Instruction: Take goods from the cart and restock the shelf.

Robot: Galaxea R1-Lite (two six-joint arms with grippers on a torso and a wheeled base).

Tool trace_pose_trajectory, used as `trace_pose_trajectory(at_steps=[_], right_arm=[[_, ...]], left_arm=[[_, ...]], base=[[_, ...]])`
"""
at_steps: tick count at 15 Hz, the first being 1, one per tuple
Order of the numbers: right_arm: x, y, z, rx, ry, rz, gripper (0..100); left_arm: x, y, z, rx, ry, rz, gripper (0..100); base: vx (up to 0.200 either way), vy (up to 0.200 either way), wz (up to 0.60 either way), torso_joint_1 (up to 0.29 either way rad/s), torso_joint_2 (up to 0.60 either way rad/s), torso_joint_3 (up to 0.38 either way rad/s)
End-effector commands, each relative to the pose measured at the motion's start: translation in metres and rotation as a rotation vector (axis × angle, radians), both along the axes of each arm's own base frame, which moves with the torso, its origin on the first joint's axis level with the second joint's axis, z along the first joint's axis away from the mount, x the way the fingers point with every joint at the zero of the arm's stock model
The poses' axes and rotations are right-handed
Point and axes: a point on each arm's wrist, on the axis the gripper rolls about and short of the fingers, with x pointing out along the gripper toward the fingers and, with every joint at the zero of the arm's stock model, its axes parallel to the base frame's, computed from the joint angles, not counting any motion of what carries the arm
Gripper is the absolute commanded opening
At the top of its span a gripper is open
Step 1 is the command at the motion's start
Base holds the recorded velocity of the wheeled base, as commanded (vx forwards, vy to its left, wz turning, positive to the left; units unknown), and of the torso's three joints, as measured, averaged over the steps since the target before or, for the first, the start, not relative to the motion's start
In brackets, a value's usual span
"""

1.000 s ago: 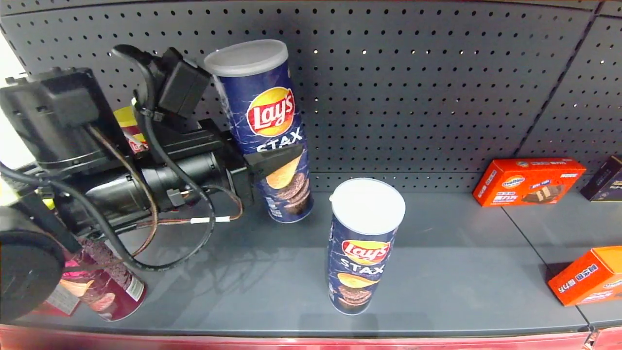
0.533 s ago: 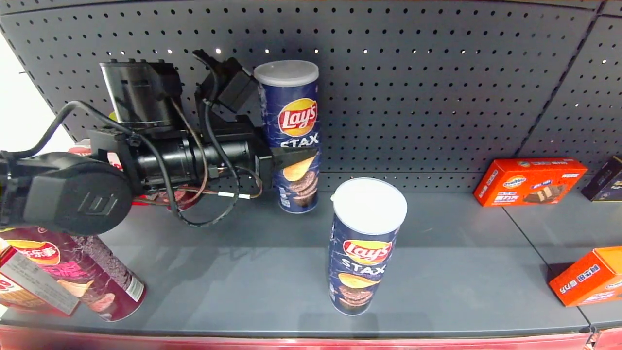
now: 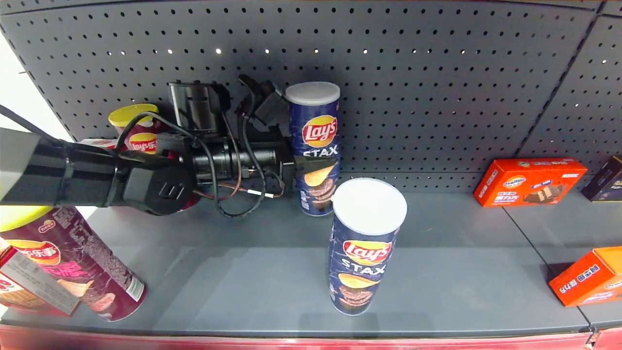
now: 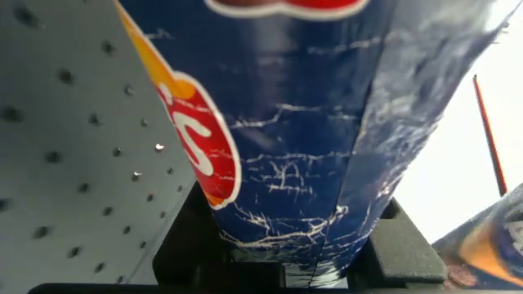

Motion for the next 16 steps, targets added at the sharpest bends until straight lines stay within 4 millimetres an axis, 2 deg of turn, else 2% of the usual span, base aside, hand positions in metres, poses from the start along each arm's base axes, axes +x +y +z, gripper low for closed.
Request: trace_pose_trajectory(at_steps=[1,7,16], right_arm=[[0.0,0.0,0.0,0.0,0.001,0.0,100],[0.0,0.0,0.0,0.0,0.001,0.0,100],[0.0,0.0,0.0,0.0,0.001,0.0,100]], left_arm=[[0.016,-0.007,-0.014,0.007,0.016,-0.001,0],[0.03,-0.012,-0.017,0.003,0.0,0.001,0],[0.039,-0.02,-0.039,0.046,-0.026,-0.015,0]], base=[[0.0,0.0,0.0,0.0,0.0,0.0],[0.0,0.0,0.0,0.0,0.0,0.0],[0.0,0.0,0.0,0.0,0.0,0.0]])
